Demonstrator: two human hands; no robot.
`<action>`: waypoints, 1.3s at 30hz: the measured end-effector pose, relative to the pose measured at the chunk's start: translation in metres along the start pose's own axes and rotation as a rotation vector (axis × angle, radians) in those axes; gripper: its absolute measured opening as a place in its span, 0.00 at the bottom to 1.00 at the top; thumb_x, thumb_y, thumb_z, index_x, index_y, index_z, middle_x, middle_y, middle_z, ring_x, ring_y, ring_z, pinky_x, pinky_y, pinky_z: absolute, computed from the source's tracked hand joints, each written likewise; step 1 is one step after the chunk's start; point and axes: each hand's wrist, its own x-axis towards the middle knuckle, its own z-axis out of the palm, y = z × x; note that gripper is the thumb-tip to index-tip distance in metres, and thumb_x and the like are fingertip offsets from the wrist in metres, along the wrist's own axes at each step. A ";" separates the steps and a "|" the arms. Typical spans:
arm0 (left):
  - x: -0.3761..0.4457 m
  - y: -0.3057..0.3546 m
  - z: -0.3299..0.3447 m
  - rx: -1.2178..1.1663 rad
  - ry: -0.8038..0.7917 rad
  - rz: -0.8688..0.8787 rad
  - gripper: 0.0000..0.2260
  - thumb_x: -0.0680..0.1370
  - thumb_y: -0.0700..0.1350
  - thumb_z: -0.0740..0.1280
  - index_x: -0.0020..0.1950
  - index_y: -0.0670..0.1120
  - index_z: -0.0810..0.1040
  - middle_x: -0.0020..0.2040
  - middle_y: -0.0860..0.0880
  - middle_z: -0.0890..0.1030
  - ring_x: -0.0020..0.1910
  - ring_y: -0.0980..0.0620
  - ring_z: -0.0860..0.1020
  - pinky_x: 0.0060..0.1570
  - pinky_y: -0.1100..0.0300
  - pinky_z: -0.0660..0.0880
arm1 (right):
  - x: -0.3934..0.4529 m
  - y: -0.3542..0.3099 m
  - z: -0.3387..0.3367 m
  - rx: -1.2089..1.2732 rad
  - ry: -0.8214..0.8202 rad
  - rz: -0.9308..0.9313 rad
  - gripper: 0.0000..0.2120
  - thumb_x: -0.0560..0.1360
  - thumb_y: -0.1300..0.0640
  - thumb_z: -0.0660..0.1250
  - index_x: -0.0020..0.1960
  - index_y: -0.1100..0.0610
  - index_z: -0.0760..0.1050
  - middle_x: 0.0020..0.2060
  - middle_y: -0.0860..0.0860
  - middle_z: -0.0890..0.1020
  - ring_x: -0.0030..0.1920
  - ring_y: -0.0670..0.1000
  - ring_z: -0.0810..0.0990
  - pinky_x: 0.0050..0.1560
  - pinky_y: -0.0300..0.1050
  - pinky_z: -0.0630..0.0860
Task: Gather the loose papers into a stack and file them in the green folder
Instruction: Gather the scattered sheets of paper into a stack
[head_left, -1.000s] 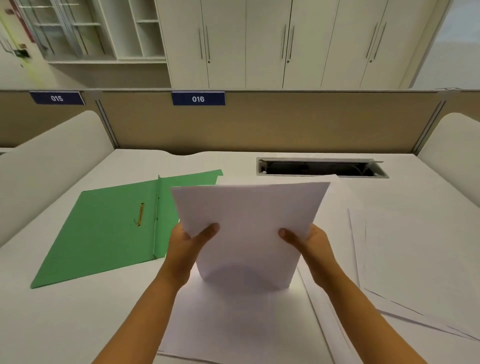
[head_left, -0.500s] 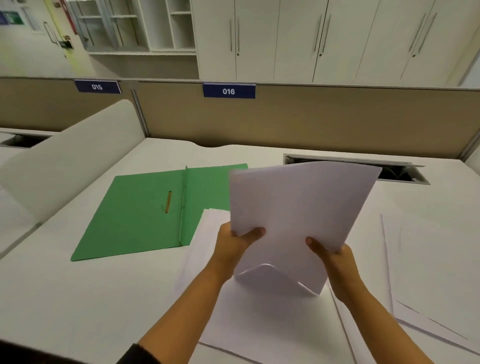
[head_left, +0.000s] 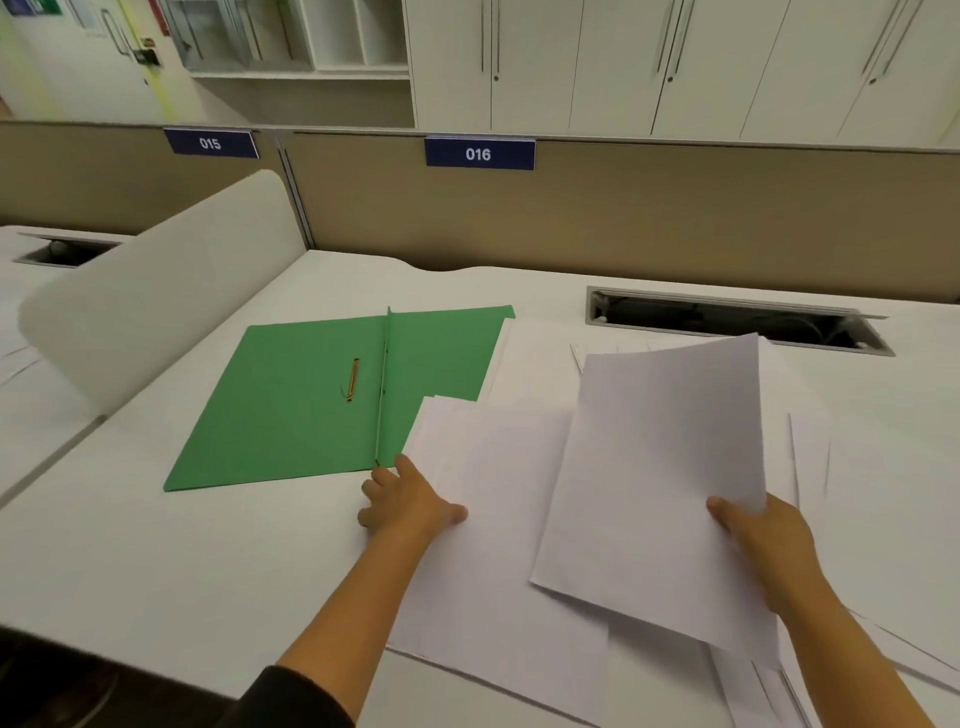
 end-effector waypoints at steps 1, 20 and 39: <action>0.002 0.000 0.001 0.004 0.000 0.000 0.48 0.64 0.59 0.74 0.74 0.46 0.51 0.71 0.42 0.60 0.70 0.42 0.60 0.61 0.48 0.67 | 0.000 0.000 0.001 -0.022 0.003 0.001 0.20 0.76 0.59 0.64 0.66 0.65 0.69 0.60 0.64 0.77 0.48 0.59 0.73 0.54 0.55 0.71; 0.000 -0.027 -0.015 -0.777 -0.436 -0.079 0.20 0.64 0.35 0.76 0.54 0.35 0.77 0.50 0.35 0.81 0.50 0.36 0.80 0.52 0.46 0.77 | -0.004 0.005 -0.003 -0.237 0.063 0.029 0.19 0.75 0.58 0.65 0.63 0.66 0.71 0.57 0.64 0.78 0.48 0.62 0.76 0.54 0.57 0.73; -0.005 -0.009 -0.084 -1.094 0.029 0.148 0.23 0.66 0.28 0.71 0.61 0.32 0.73 0.59 0.37 0.78 0.55 0.41 0.76 0.56 0.54 0.71 | 0.000 0.012 -0.022 -0.305 0.120 0.051 0.20 0.75 0.60 0.65 0.65 0.66 0.70 0.58 0.65 0.78 0.55 0.67 0.76 0.56 0.58 0.72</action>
